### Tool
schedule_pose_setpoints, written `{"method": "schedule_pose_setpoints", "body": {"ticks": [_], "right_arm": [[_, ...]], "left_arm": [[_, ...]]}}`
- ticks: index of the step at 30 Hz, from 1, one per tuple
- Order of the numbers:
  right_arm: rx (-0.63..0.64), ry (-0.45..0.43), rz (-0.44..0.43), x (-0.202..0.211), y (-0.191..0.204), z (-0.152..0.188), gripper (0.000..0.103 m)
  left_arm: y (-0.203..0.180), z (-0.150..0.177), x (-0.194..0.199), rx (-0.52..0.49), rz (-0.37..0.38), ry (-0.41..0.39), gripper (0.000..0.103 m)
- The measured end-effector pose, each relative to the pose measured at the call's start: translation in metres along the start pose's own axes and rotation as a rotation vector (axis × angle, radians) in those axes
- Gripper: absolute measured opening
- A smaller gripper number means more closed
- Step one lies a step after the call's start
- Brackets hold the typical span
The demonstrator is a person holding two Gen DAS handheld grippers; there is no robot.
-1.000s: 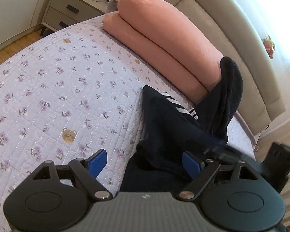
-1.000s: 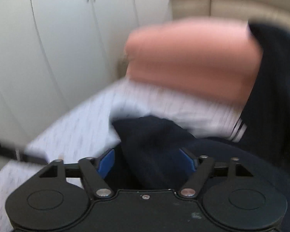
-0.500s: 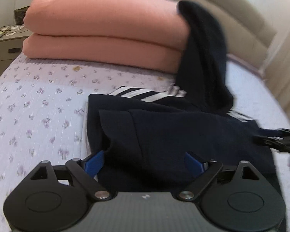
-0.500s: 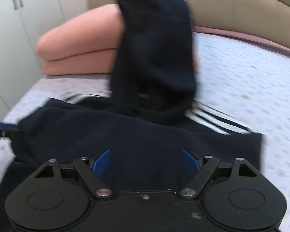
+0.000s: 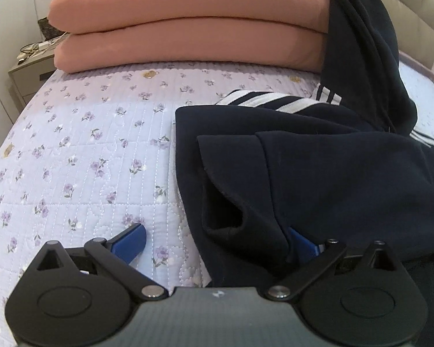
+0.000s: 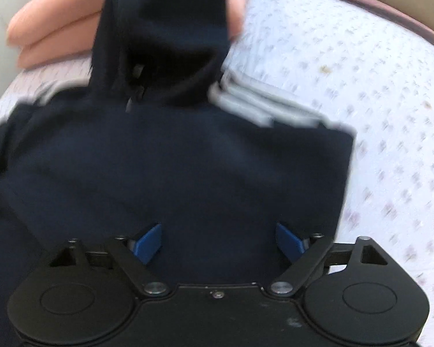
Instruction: Fold large clothes
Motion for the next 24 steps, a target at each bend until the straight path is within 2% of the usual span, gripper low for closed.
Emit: {"method": "schedule_pose_setpoints", "body": {"ticks": [2, 4, 7, 10, 13, 15, 20, 22, 24], "right_arm": [[-0.003, -0.084, -0.046, 0.018, 0.007, -0.033, 0.101], [0.045, -0.183, -0.066, 0.038, 0.02, -0.075, 0.103], [0.097, -0.264, -0.076, 0.045, 0.035, -0.133, 0.103], [0.056, -0.347, -0.103, 0.042, 0.039, -0.19, 0.103], [-0.03, -0.431, -0.146, 0.033, 0.036, -0.232, 0.103], [-0.096, -0.447, -0.139, 0.02, 0.034, -0.255, 0.103], [-0.122, -0.511, -0.231, 0.003, 0.04, -0.29, 0.103], [-0.118, -0.473, -0.222, -0.005, 0.042, -0.298, 0.103], [-0.14, -0.425, -0.251, -0.017, 0.044, -0.305, 0.103]], "left_arm": [[-0.001, -0.002, 0.0, 0.008, -0.002, 0.006, 0.103], [-0.001, -0.002, -0.002, 0.012, -0.006, 0.012, 0.103], [-0.001, -0.003, -0.003, 0.008, -0.003, 0.02, 0.103], [0.001, -0.004, -0.004, 0.002, 0.012, 0.017, 0.103], [0.0, -0.003, -0.005, -0.008, 0.019, 0.0, 0.103], [0.001, -0.001, -0.005, -0.007, 0.02, -0.033, 0.103], [0.001, 0.005, -0.004, -0.022, 0.029, -0.094, 0.103], [0.001, 0.004, -0.004, -0.029, 0.032, -0.096, 0.103], [0.002, 0.004, -0.004, -0.038, 0.039, -0.105, 0.103]]}}
Point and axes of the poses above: each gripper's, at about its wrist camera, not at the fingertips, and x roughly against the way its jaws point, y to its left, z to its underside, the point moved 4 cm from there along -x, roughly the way its jaws point, and after that the axes turned 6 degrees about -x, right-handed, at the moved point
